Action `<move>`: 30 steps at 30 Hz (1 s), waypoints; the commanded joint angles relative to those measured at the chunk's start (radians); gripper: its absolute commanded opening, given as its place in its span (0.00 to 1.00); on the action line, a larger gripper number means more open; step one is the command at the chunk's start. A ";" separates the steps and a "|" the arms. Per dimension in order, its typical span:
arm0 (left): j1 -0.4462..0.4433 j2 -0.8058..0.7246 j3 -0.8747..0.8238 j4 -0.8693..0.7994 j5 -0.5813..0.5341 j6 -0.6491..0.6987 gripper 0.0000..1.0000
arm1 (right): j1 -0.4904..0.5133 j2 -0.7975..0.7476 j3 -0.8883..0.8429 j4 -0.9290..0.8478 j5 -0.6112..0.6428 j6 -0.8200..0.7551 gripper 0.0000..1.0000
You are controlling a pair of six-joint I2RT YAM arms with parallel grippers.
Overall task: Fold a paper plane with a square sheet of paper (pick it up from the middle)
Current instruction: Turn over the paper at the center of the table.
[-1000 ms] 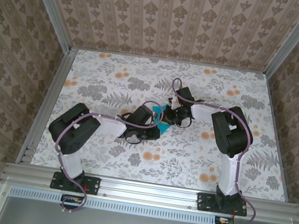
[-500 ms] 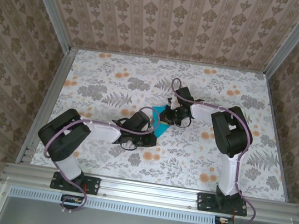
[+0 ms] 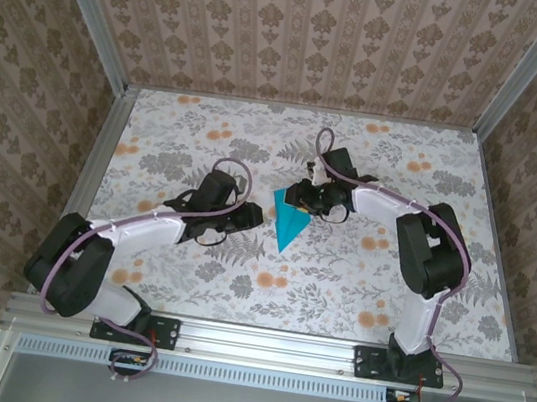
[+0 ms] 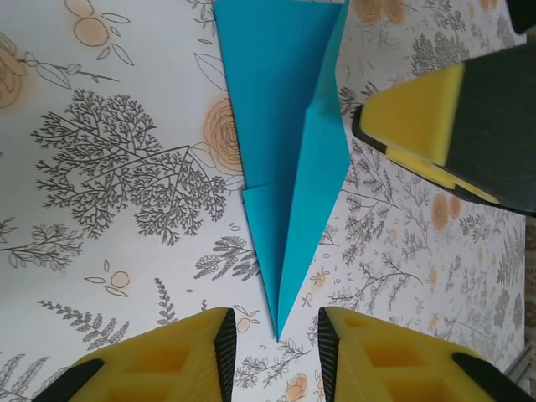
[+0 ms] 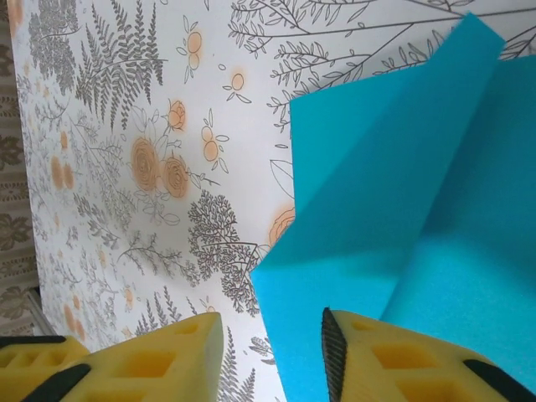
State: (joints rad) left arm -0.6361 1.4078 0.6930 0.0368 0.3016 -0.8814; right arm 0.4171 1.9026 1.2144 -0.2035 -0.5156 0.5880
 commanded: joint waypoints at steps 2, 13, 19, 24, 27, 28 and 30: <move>0.009 0.037 0.000 0.010 0.019 0.015 0.37 | -0.007 -0.001 -0.042 0.007 0.067 0.024 0.41; 0.017 0.108 0.008 0.048 0.044 0.000 0.39 | -0.011 0.077 0.002 -0.008 0.021 0.006 0.42; 0.027 0.113 0.004 0.049 0.047 -0.007 0.41 | -0.011 0.100 0.011 0.023 -0.042 -0.001 0.39; 0.032 0.123 0.000 0.057 0.055 -0.010 0.41 | -0.009 0.115 0.014 0.045 -0.080 -0.004 0.37; 0.033 0.130 -0.003 0.065 0.061 -0.012 0.42 | -0.009 0.127 0.018 0.055 -0.094 -0.001 0.37; 0.033 0.132 -0.003 0.066 0.061 -0.012 0.42 | -0.009 0.133 0.019 0.057 -0.099 -0.001 0.36; 0.035 0.134 -0.004 0.067 0.062 -0.013 0.42 | -0.008 0.141 0.022 0.066 -0.113 -0.001 0.35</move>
State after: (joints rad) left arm -0.6113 1.5318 0.6930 0.0834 0.3447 -0.8825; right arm 0.4088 2.0201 1.2125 -0.1566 -0.5846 0.5980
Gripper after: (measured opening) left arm 0.419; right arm 0.355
